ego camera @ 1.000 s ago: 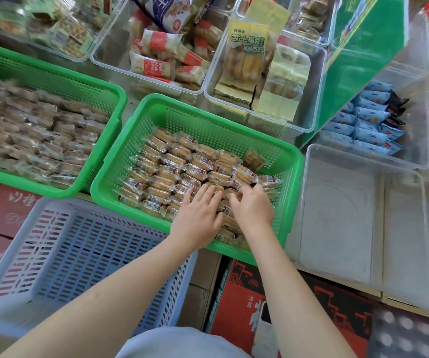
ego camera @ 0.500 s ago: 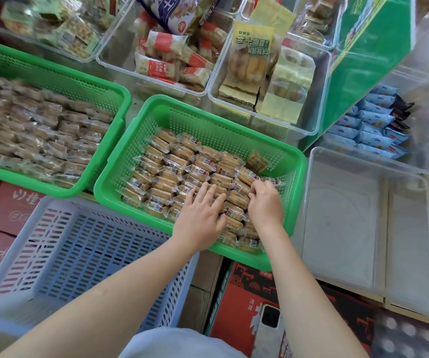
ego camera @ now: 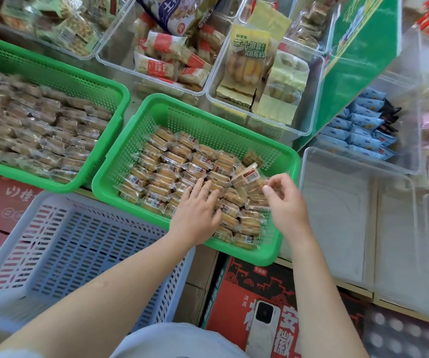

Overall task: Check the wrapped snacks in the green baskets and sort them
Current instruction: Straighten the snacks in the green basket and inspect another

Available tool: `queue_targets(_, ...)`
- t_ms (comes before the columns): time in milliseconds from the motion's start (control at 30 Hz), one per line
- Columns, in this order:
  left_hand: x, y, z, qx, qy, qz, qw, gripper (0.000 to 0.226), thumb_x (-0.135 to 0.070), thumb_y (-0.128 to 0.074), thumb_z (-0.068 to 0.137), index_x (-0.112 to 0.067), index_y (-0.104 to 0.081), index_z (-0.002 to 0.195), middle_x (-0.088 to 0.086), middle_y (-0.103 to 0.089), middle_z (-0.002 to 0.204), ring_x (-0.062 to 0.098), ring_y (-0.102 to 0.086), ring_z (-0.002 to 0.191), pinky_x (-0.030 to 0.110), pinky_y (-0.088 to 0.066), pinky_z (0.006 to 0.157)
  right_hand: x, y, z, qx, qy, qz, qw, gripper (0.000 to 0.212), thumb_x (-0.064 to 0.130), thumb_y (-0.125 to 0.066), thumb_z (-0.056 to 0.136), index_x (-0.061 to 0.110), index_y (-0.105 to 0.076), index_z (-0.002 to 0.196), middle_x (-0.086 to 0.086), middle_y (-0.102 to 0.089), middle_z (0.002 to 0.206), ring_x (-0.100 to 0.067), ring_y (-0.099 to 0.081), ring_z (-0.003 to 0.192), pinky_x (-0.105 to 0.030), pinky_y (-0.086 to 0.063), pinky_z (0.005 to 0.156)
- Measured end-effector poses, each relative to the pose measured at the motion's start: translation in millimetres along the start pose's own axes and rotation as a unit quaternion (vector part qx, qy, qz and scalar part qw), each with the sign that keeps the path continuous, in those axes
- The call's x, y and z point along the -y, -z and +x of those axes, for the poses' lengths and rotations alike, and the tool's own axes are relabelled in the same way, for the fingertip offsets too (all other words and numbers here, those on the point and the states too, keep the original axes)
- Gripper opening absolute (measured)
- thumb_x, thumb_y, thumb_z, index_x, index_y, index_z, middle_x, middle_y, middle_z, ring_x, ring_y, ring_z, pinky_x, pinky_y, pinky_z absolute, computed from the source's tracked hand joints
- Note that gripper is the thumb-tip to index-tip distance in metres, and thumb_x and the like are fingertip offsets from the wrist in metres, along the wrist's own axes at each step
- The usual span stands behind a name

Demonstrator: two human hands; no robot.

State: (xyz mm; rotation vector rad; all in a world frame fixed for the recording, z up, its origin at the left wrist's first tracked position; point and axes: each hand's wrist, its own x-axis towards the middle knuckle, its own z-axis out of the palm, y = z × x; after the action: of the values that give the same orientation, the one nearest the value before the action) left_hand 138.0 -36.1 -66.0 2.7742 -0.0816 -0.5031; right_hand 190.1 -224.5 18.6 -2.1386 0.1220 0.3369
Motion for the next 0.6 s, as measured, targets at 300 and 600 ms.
queue_targets(300,-43,64,-46,0.005,0.183,-0.672,0.718,0.043,-0.046,-0.034,0.108,-0.018,-0.066,0.113,0.006,-0.075,0.102,0.022,-0.072,0.095,0.043,-0.061,0.081,9,6,-50,0.03,-0.11,0.307,0.945,0.014,-0.003,-0.042,0.102,0.009,-0.045,0.094,-0.022,-0.072,0.095,-0.03,-0.073,0.081,-0.035,-0.061,0.069)
queue_targets(600,-25,83,-75,0.049,0.063,-0.702,0.708,0.032,-0.005,-0.072,0.089,-0.02,-0.067,0.116,0.002,-0.078,0.103,0.017,-0.073,0.092,0.029,-0.06,0.079,21,-7,-73,0.124,-0.117,0.246,0.954,0.032,0.041,-0.044,0.105,0.018,-0.065,0.111,-0.004,-0.072,0.095,-0.014,-0.066,0.079,-0.029,-0.048,0.06)
